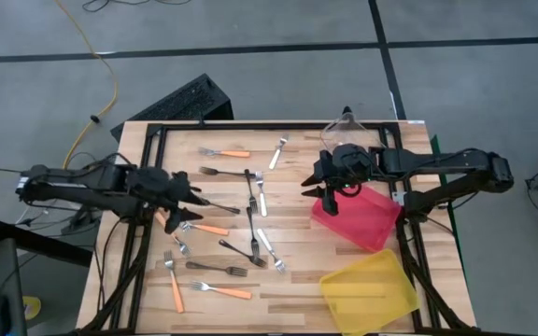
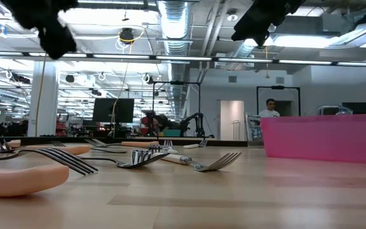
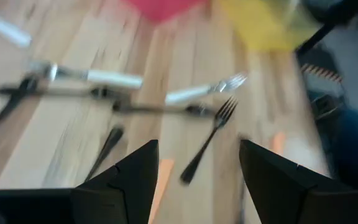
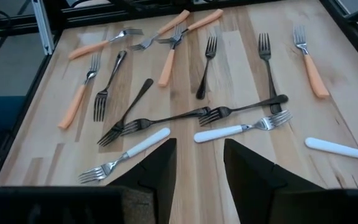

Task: Sort silverware by color (type)
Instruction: Put the orange fork into the red bin

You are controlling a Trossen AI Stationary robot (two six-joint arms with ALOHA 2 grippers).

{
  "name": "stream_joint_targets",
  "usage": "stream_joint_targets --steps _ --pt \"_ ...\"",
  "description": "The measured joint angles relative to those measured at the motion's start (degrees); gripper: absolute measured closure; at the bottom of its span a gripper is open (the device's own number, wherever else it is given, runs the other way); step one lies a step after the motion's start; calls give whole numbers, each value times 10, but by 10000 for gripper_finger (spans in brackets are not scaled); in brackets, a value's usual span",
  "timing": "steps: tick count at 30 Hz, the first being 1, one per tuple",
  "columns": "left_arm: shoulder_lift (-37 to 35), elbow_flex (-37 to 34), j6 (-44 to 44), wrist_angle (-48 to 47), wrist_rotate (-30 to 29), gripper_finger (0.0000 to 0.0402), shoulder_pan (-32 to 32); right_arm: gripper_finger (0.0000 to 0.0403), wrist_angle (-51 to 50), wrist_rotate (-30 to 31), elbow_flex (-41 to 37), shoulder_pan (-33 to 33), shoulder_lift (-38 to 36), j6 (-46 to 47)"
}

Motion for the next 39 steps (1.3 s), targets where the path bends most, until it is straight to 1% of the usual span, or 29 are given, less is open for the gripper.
stream_joint_targets --steps 5,8,12,15,17,19,23,29,36,39 --pt "-1 -45 4 -4 -16 193 -36 248 -1 1 0 5 0 6" --pt "9 -53 5 11 -29 193 -62 248 0 1 0 8 0 6" --pt "27 -52 -5 31 -93 193 -84 248 0 1 0 8 0 6" --pt "51 -52 -15 35 -123 193 -94 248 0 1 0 8 0 6" --pt "74 -52 -30 37 -133 193 -99 248 0 1 0 8 0 6" --pt "102 -52 -45 40 -134 193 -102 248 0 1 0 8 0 9" --pt "168 -52 -49 46 -104 193 -108 248 -1 1 0 8 0 10" --pt "257 -52 -33 52 -112 194 -111 248 -2 1 0 8 0 11" --pt "315 -52 23 60 -116 194 -111 248 -3 1 0 8 0 11" --pt "335 -52 47 68 -127 194 -111 248 -3 1 0 8 0 11"
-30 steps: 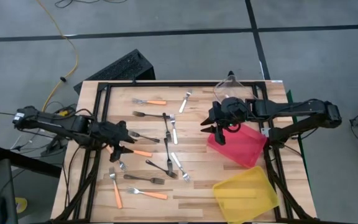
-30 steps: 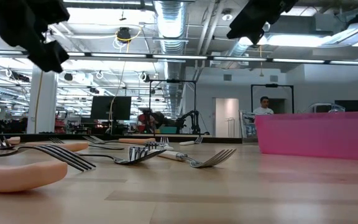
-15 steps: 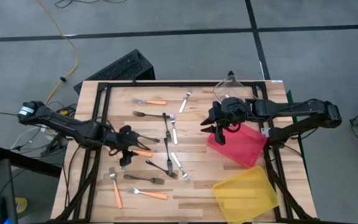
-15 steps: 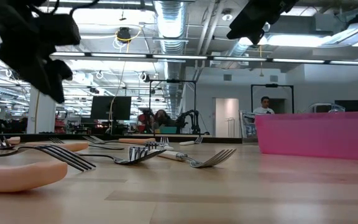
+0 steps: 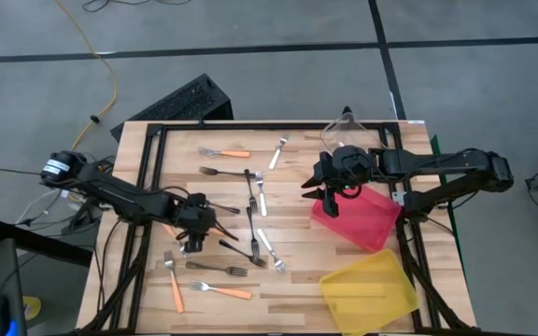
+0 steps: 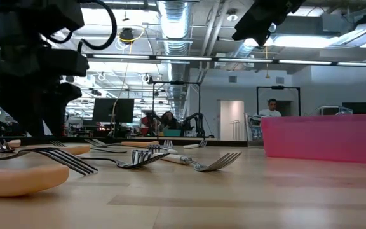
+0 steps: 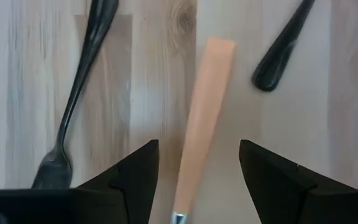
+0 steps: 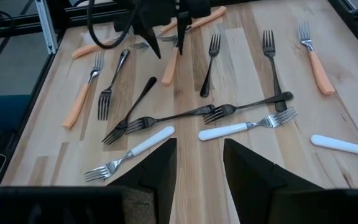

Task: Sort silverware by color (type)
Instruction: Put the orange fork into the red bin

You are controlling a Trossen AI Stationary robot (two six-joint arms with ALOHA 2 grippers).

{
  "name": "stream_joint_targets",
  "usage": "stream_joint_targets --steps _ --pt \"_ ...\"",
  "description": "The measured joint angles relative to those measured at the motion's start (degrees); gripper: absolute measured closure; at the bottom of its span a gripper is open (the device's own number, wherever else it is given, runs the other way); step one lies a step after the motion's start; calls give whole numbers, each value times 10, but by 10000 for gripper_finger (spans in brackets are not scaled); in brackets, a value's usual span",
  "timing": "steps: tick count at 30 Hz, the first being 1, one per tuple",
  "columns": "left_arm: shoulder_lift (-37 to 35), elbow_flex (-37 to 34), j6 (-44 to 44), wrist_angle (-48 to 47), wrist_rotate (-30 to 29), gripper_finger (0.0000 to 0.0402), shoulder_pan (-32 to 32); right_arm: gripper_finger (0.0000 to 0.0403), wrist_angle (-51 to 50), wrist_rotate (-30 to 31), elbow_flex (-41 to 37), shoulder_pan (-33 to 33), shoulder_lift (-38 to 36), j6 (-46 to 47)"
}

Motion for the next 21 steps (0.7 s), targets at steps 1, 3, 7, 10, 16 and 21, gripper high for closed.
stream_joint_targets --steps 1,3,7,10,16,21 --pt "7 0 6 -1 -6 194 0 248 0 0 0 0 0 0" --pt "21 0 11 1 -14 194 0 248 0 0 0 0 0 0" --pt "44 0 23 17 5 194 0 248 0 0 0 0 0 0" --pt "60 1 42 30 16 194 0 248 -1 0 0 0 0 0" --pt "78 2 62 35 29 194 12 248 -4 0 0 3 0 9" --pt "78 2 69 38 43 194 29 248 -9 0 0 3 0 20"
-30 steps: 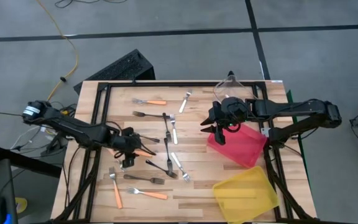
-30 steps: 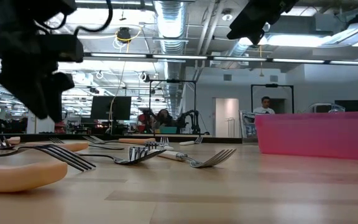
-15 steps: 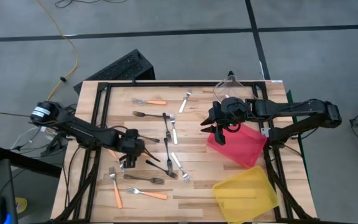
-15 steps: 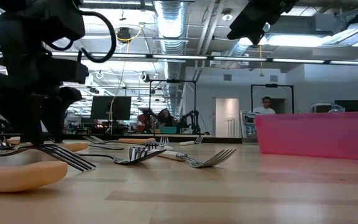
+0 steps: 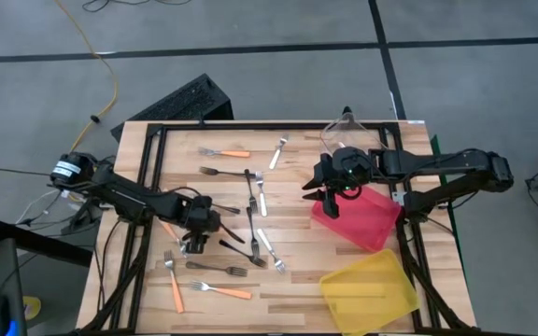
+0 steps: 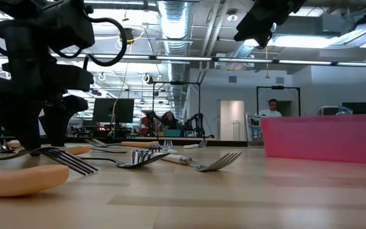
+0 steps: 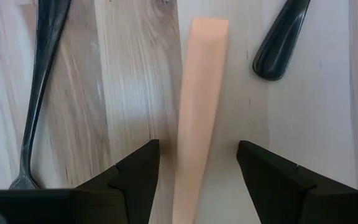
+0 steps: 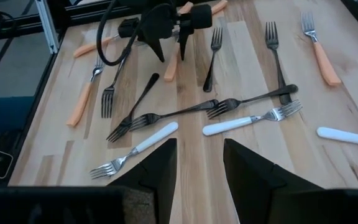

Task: Sort silverware by color (type)
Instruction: Put the orange fork into the red bin

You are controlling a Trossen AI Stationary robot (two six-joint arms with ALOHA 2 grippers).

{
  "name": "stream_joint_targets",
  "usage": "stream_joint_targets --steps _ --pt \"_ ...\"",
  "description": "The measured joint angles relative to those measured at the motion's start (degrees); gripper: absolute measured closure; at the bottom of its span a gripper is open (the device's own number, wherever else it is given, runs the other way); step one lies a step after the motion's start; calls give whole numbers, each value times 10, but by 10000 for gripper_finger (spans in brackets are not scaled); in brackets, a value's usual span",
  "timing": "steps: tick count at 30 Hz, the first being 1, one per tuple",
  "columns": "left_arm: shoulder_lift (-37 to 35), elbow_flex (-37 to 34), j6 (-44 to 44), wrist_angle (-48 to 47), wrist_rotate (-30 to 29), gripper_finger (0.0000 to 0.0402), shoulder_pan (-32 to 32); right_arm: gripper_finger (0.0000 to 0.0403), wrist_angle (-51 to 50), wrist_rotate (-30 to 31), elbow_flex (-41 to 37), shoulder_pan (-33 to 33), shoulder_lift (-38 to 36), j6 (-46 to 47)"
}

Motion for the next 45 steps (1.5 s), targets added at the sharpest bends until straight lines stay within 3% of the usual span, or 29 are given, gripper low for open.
stream_joint_targets --steps 7,21,31,37,45 --pt "-2 -20 5 16 0 211 2 248 1 0 0 8 0 5" --pt "0 -23 -11 31 -15 360 2 248 1 0 0 7 0 11" --pt "-23 -28 -40 51 -19 354 2 248 1 0 0 8 0 10" --pt "-70 -28 -47 70 -86 352 4 248 4 0 0 12 0 1" --pt "-151 -27 -47 105 -92 351 14 248 24 16 0 14 0 -8"
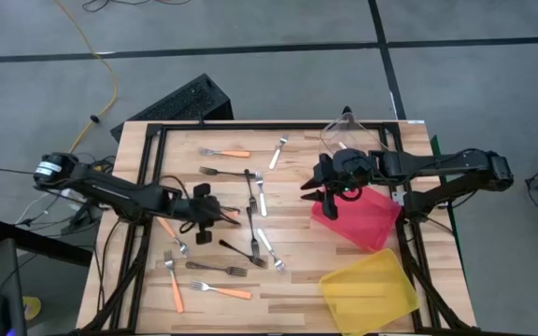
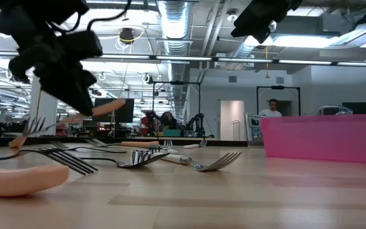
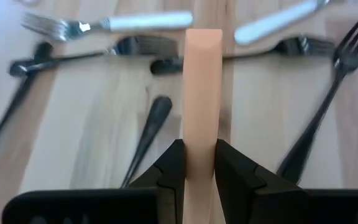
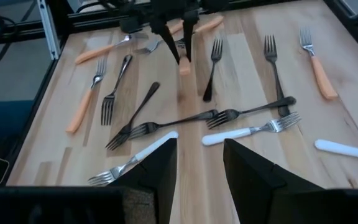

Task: Sort silverware by color (type)
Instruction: Put the orange fork into the red bin

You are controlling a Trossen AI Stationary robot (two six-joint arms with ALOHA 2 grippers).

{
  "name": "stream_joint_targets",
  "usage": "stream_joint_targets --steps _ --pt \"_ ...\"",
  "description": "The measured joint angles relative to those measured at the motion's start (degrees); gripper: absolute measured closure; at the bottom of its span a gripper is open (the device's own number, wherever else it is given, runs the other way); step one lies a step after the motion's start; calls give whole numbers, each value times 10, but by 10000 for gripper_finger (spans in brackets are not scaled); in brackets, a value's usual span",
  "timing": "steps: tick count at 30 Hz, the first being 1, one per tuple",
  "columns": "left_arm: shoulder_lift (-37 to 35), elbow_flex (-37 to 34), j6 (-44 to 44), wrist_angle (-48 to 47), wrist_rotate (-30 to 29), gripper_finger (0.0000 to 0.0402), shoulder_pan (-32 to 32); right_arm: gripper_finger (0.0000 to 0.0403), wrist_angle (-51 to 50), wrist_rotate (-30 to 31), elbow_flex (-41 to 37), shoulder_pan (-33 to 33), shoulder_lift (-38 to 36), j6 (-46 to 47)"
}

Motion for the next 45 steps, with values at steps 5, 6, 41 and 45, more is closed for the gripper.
stream_joint_targets --steps 5,6,41,45 --pt "-54 1 0 31 3 350 3 248 19 1 0 1 0 -9" --pt "-64 1 0 39 5 350 3 248 20 1 0 1 0 -9" --pt "-101 2 254 606 10 349 5 225 479 51 -72 31 140 -123" --pt "-77 2 248 632 -71 349 5 183 488 99 -52 31 187 -123"
